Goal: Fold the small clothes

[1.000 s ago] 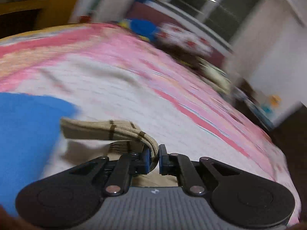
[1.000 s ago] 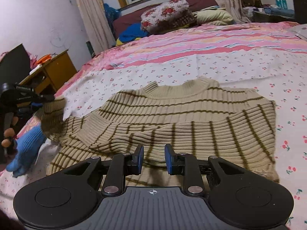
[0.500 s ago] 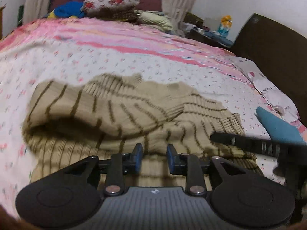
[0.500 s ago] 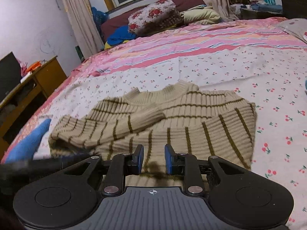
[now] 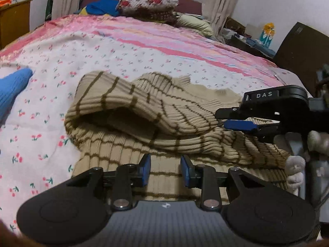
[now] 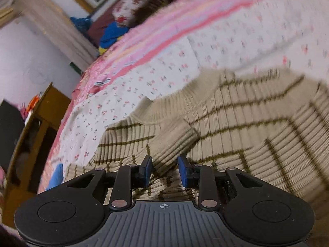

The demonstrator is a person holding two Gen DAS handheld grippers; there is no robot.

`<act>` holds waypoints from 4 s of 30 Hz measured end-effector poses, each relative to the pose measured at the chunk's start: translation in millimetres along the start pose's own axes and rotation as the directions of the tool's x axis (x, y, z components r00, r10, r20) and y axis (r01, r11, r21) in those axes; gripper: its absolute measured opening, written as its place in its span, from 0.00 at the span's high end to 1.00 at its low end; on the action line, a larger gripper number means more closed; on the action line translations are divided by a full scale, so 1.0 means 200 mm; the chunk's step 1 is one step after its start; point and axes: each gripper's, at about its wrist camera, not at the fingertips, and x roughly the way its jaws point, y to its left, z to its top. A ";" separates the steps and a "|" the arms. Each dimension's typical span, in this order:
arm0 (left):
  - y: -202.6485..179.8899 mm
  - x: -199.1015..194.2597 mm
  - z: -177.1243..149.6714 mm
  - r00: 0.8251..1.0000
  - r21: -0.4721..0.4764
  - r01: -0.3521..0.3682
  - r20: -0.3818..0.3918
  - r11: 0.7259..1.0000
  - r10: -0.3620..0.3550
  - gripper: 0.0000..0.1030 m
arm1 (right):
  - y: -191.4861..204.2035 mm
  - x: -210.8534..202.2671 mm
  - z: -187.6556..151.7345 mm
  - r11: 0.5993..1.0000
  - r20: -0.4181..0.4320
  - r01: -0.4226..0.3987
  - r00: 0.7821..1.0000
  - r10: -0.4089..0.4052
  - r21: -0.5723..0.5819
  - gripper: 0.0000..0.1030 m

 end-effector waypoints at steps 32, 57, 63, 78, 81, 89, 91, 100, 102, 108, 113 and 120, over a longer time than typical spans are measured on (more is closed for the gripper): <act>0.00 -0.09 0.01 1.000 -0.004 0.023 0.012 1.000 -0.023 0.58 | 0.13 -0.42 0.02 0.961 0.252 0.179 0.960 -0.123 -0.211 0.91; 0.02 0.04 0.20 0.993 0.061 -0.106 0.054 0.993 0.103 0.58 | -0.07 -0.35 -0.10 0.858 0.204 0.426 0.902 -0.380 -0.285 0.91; 0.01 0.15 0.20 0.989 0.141 -0.146 0.009 0.979 0.146 0.56 | -0.08 -0.32 -0.10 0.850 0.188 0.438 0.898 -0.398 -0.293 0.91; 0.15 0.18 0.27 0.979 0.057 -0.201 -0.029 0.978 0.203 0.50 | -0.08 -0.28 -0.07 0.850 0.171 0.437 0.899 -0.403 -0.295 0.90; 0.14 0.19 0.28 0.977 0.075 -0.210 -0.025 0.975 0.213 0.49 | -0.08 -0.28 -0.07 0.847 0.169 0.437 0.899 -0.403 -0.304 0.89; 0.14 0.16 0.25 0.984 0.086 -0.168 -0.043 0.982 0.172 0.49 | -0.09 -0.33 -0.07 0.869 0.148 0.406 0.914 -0.378 -0.283 0.86; 0.14 0.14 0.24 0.984 0.088 -0.170 -0.040 0.981 0.174 0.49 | -0.08 -0.34 -0.08 0.864 0.143 0.407 0.914 -0.381 -0.297 0.86; 0.14 -0.11 0.14 0.994 0.073 -0.097 -0.052 0.993 0.101 0.50 | -0.02 -0.52 -0.18 0.868 0.149 0.373 0.928 -0.342 -0.329 0.85; 0.13 -0.17 0.10 0.994 0.083 -0.081 -0.065 0.993 0.086 0.50 | -0.02 -0.58 -0.21 0.868 0.139 0.363 0.932 -0.336 -0.337 0.85; 0.09 -0.37 -0.07 0.992 0.125 -0.039 -0.112 0.991 0.053 0.50 | -0.01 -0.75 -0.34 0.869 0.123 0.356 0.935 -0.334 -0.343 0.85; 0.07 -0.50 -0.23 0.987 0.145 -0.031 -0.154 0.989 0.054 0.50 | -0.06 -0.87 -0.48 0.879 0.079 0.352 0.935 -0.346 -0.322 0.84; 0.07 -0.63 -0.42 0.975 0.113 -0.058 -0.209 0.992 0.080 0.50 | -0.07 -0.96 -0.68 0.882 0.043 0.347 0.935 -0.353 -0.318 0.84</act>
